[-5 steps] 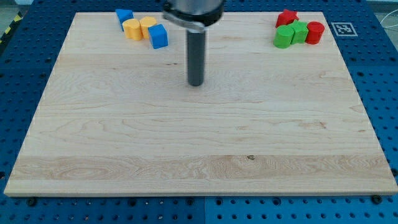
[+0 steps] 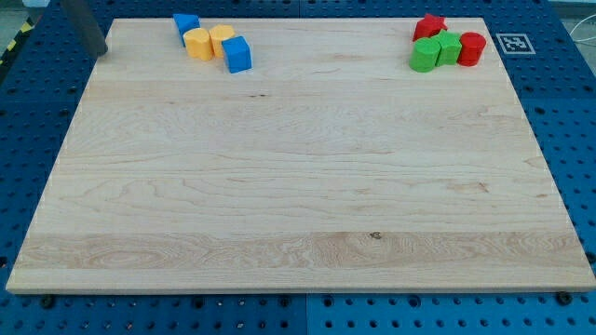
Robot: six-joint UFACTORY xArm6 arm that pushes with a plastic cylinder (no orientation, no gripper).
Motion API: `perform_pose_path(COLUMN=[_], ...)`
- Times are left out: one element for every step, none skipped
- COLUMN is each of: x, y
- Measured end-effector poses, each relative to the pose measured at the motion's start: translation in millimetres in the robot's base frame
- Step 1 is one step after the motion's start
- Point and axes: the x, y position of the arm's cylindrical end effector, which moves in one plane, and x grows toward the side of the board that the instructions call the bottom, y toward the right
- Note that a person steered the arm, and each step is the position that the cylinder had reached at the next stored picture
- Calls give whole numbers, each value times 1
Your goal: Push the blue triangle right a bit
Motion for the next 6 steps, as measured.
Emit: perform_pose_path(x=[-54, -56, -55, -51, -49, -42], y=[1, 16, 41, 65, 89, 113])
